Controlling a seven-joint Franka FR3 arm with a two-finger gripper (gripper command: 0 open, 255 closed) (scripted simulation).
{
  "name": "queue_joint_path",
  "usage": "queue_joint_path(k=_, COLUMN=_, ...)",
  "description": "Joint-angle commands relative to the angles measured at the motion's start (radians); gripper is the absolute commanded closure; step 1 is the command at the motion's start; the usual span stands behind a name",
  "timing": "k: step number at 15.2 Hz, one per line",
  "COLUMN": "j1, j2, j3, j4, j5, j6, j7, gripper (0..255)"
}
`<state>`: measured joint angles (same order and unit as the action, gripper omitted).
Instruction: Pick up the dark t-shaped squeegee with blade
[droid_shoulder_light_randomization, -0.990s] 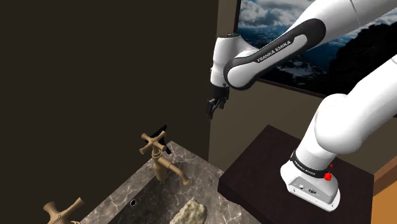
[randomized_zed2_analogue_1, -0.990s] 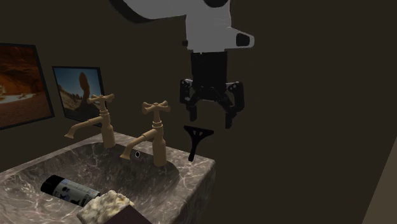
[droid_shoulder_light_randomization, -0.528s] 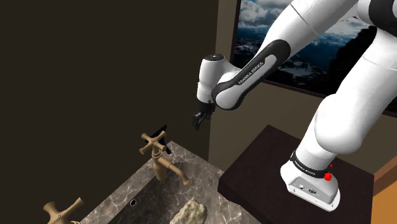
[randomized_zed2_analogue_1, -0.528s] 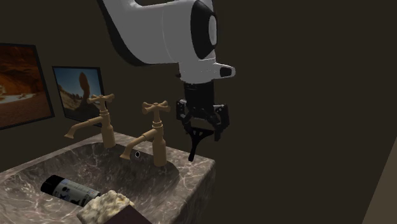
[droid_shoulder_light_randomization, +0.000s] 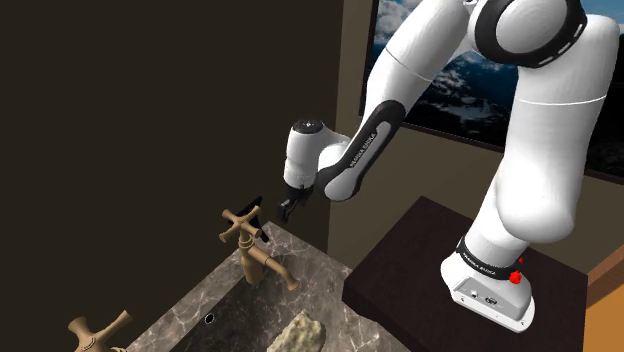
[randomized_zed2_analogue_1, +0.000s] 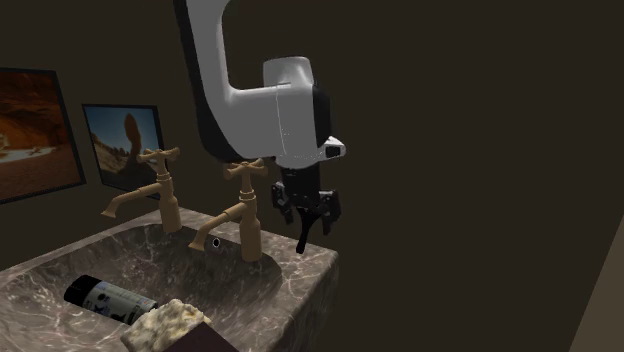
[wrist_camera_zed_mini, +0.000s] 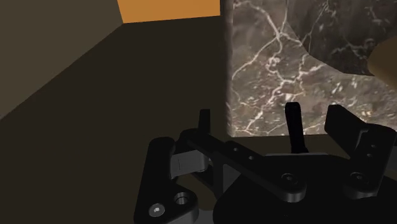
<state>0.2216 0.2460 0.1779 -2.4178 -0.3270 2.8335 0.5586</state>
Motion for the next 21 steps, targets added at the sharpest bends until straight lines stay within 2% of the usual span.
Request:
queue_joint_path(k=1, j1=0.05, j2=0.083, j3=-0.037, j4=0.058, j5=-0.073, j6=0.036, j7=0.075, gripper=0)
queue_joint_path(k=4, j1=0.124, j2=0.198, j3=-0.094, j4=0.155, j5=-0.138, j6=0.074, j7=0.149, gripper=0)
queue_joint_path(k=8, j1=0.209, j2=0.347, j3=-0.153, j4=0.299, j5=-0.181, j6=0.108, j7=0.213, gripper=0)
queue_joint_path(k=18, j1=0.26, j2=0.47, j3=-0.208, j4=0.364, j5=-0.204, j6=0.174, j7=0.254, gripper=0)
queue_joint_path(k=19, j1=0.262, j2=0.47, j3=-0.209, j4=0.364, j5=-0.204, j6=0.175, j7=0.256, gripper=255)
queue_joint_path(k=21, j1=0.26, j2=0.471, j3=-0.208, j4=0.365, j5=-0.204, j6=0.174, j7=0.255, gripper=255)
